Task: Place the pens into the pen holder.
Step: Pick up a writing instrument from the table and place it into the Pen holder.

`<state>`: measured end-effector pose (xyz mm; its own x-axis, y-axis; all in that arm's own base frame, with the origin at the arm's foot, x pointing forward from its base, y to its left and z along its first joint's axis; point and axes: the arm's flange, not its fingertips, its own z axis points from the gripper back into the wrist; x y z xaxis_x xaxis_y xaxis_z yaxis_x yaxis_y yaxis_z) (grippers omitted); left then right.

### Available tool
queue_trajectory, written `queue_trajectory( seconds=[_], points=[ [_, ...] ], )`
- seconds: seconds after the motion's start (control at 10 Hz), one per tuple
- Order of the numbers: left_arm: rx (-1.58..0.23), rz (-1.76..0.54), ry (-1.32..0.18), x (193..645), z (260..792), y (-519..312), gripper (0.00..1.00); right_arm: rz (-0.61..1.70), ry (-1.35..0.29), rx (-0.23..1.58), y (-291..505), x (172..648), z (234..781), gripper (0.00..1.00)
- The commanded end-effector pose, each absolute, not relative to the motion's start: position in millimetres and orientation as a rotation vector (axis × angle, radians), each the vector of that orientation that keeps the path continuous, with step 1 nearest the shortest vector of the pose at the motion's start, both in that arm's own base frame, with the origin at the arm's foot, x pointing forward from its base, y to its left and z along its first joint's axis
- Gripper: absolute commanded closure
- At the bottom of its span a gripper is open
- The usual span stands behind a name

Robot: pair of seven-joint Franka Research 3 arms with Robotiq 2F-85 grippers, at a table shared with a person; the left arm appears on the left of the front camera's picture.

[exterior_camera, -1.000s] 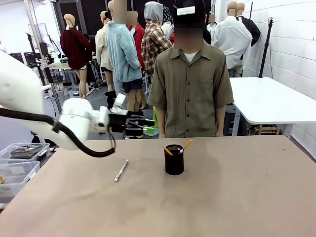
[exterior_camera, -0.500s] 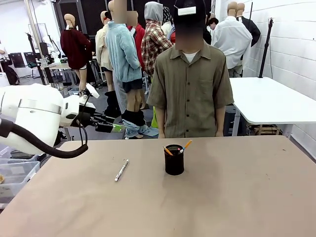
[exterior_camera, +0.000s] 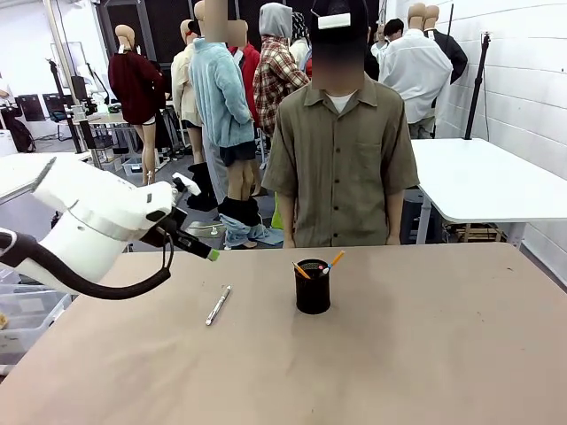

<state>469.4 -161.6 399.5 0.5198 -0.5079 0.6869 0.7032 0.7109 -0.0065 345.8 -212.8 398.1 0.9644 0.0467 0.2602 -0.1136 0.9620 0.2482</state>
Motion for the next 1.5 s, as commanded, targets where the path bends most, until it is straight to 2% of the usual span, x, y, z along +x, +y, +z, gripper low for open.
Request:
queue_trajectory(
  seconds=[0.0,0.5,1.4],
  points=[
    [-0.315,-0.741,-0.619,483,422,-176,0.30,0.077,-0.235,0.254,-211,346,398,0.07],
    [-0.154,-0.746,-0.375,499,375,-212,0.30,0.077,-0.235,0.254,-211,346,398,0.07],
    [-0.104,-0.715,-0.212,528,312,-226,0.30,0.077,-0.235,0.254,-211,346,398,0.07]
  ],
)
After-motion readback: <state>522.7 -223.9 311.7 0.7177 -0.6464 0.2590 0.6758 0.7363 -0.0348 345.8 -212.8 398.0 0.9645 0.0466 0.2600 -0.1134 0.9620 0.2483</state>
